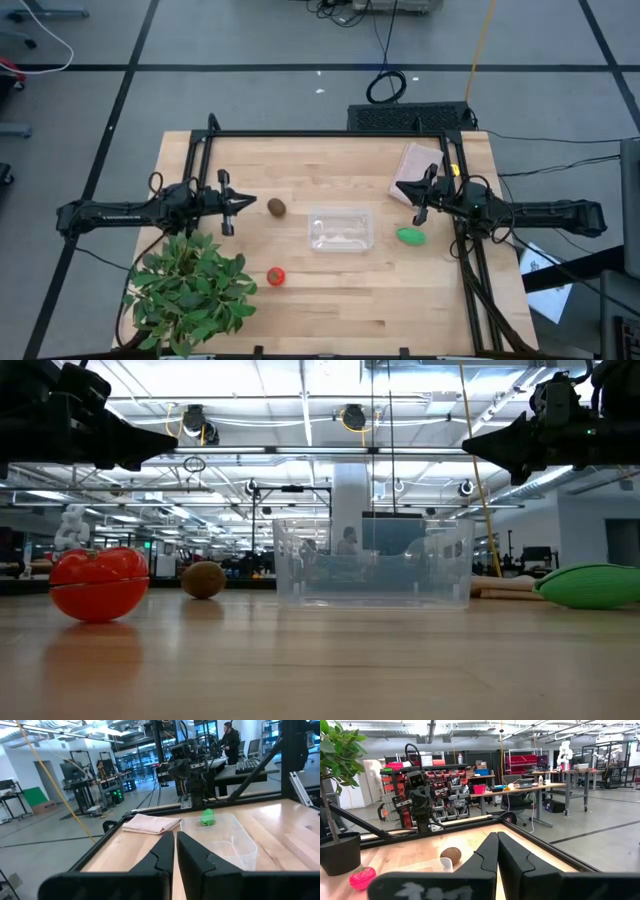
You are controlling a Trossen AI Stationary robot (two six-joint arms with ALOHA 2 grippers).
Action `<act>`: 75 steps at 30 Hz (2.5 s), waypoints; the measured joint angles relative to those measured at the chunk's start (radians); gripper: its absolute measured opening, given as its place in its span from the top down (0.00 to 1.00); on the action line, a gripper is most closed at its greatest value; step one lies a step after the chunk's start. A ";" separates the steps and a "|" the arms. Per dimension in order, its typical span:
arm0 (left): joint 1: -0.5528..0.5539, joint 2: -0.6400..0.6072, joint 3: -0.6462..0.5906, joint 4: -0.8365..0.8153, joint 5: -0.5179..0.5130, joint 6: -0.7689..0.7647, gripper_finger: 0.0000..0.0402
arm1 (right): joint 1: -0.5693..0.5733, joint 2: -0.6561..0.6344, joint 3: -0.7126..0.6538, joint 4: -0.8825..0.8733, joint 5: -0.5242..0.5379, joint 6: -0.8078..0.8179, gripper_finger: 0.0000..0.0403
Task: Pick and placing Produce into tupperware
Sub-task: Put the brown kiwi into the transparent bin
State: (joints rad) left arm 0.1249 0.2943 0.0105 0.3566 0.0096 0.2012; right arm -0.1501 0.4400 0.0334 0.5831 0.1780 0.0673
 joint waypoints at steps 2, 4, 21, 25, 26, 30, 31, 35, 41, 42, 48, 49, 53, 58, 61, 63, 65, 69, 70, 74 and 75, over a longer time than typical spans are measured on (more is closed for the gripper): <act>0.001 0.000 0.000 0.010 -0.022 0.000 0.94 | 0.000 0.000 0.000 0.000 0.000 0.000 1.00; 0.005 0.003 0.011 0.009 -0.038 0.001 0.94 | 0.000 0.000 0.000 0.001 0.000 0.000 1.00; 0.103 0.272 0.147 0.015 0.017 0.013 0.94 | 0.000 0.000 0.000 0.003 0.000 -0.001 1.00; 0.131 0.345 0.187 0.017 0.022 0.015 0.94 | 0.000 0.000 0.000 0.003 0.000 -0.001 1.00; 0.138 0.365 0.195 0.016 0.033 0.021 0.94 | 0.000 0.000 0.000 0.003 0.000 -0.001 1.00; 0.167 0.435 0.229 0.015 0.102 0.047 0.94 | 0.000 0.000 0.000 0.003 0.000 -0.001 1.00; 0.175 0.451 0.238 0.015 0.116 0.054 0.94 | 0.000 0.000 0.000 0.003 0.000 -0.001 1.00; 0.214 0.514 0.272 0.015 0.163 0.072 0.94 | 0.000 0.000 0.000 0.003 0.000 -0.001 1.00; 0.273 0.601 0.326 0.016 0.246 0.074 0.94 | 0.000 0.000 0.000 0.003 0.000 -0.001 1.00; 0.279 0.614 0.334 0.016 0.258 0.075 0.94 | 0.000 0.000 0.000 0.003 0.000 -0.001 1.00; 0.311 0.701 0.386 0.016 0.381 0.097 0.94 | 0.000 0.000 0.000 0.003 0.000 -0.001 1.00; 0.316 0.716 0.393 0.016 0.415 0.105 0.94 | 0.000 0.000 0.000 0.003 0.000 -0.001 1.00; 0.340 0.776 0.432 0.016 0.512 0.111 0.94 | 0.000 0.000 0.000 0.003 0.000 -0.001 1.00; 0.364 0.847 0.478 0.015 0.552 0.108 0.94 | 0.000 0.000 0.000 0.003 0.000 -0.001 1.00; 0.380 0.887 0.502 0.013 0.582 0.112 0.94 | 0.000 0.000 0.000 0.003 0.000 -0.001 1.00; 0.387 0.912 0.521 0.013 0.593 0.110 0.94 | 0.000 0.000 0.000 0.003 0.000 -0.001 1.00; 0.392 0.931 0.536 0.011 0.593 0.107 0.94 | 0.000 0.000 0.000 0.003 0.000 -0.001 1.00; 0.393 0.946 0.551 0.012 0.593 0.112 0.94 | 0.000 0.000 0.000 0.003 0.000 -0.001 1.00; 0.393 0.946 0.551 0.012 0.593 0.112 0.94 | 0.000 0.000 0.000 0.003 0.000 -0.001 1.00; 0.393 0.946 0.551 0.012 0.594 0.113 0.94 | 0.000 0.000 0.000 0.003 0.000 -0.001 1.00; 0.393 0.946 0.551 0.016 0.594 0.116 0.94 | 0.000 0.000 0.000 0.002 0.000 -0.001 1.00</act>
State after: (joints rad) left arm 0.5179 1.2407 0.5613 0.3724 0.6033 0.3171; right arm -0.1497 0.4400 0.0334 0.5851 0.1780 0.0666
